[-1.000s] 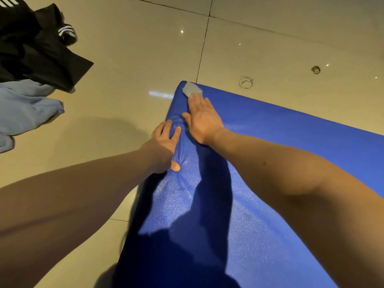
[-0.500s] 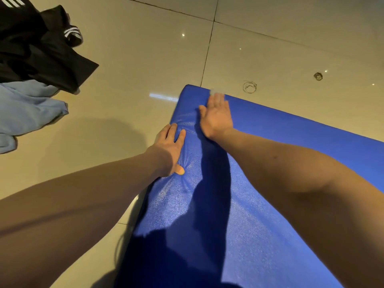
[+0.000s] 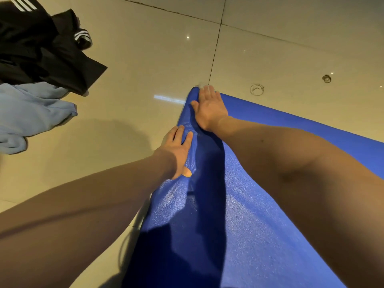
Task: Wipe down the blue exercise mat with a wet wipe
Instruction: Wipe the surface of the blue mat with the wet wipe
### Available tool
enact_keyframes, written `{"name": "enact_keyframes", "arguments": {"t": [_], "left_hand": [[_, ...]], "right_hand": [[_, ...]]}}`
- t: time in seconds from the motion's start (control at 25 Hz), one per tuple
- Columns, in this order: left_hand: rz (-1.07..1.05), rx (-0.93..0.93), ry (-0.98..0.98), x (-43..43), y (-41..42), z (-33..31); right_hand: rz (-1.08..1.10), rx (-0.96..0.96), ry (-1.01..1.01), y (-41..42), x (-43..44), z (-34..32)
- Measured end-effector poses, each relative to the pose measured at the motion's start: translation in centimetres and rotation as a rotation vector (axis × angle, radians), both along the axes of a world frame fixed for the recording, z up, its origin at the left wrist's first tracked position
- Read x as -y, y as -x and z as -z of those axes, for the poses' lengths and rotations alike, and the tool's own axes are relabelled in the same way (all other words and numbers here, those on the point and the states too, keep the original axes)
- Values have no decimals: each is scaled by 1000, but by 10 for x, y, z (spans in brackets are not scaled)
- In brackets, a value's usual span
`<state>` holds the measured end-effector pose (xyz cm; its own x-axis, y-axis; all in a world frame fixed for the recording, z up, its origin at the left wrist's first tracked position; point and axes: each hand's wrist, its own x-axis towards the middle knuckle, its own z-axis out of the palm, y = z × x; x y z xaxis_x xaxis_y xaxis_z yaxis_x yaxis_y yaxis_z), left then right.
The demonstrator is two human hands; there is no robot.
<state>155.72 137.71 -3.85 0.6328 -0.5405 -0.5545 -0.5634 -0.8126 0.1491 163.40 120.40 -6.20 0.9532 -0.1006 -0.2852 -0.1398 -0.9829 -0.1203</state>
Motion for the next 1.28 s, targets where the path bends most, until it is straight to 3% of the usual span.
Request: {"name": "enact_keyframes", "arguments": {"t": [0.32, 0.48, 0.6, 0.72, 0.84, 1.0, 1.16, 1.28], "left_hand": [[-19, -2, 49, -4, 0, 4], [-84, -26, 149, -15, 4, 6], [-207, 51, 195, -21, 15, 7], [-358, 137, 209, -26, 26, 12], [-412, 108, 204, -29, 31, 15], [-427, 70, 212, -27, 30, 11], [-430, 54, 212, -32, 31, 7], [-492, -1, 241, -40, 34, 6]], "right_hand": [[-351, 26, -74, 36, 11, -7], [-86, -55, 161, 37, 44, -8], [14, -95, 87, 39, 15, -6], [-100, -6, -60, 63, -27, 0], [-261, 42, -215, 94, -29, -9], [-466, 42, -62, 122, 1, -4], [-155, 37, 56, 93, 20, 0], [-20, 79, -79, 70, -8, 0]]}}
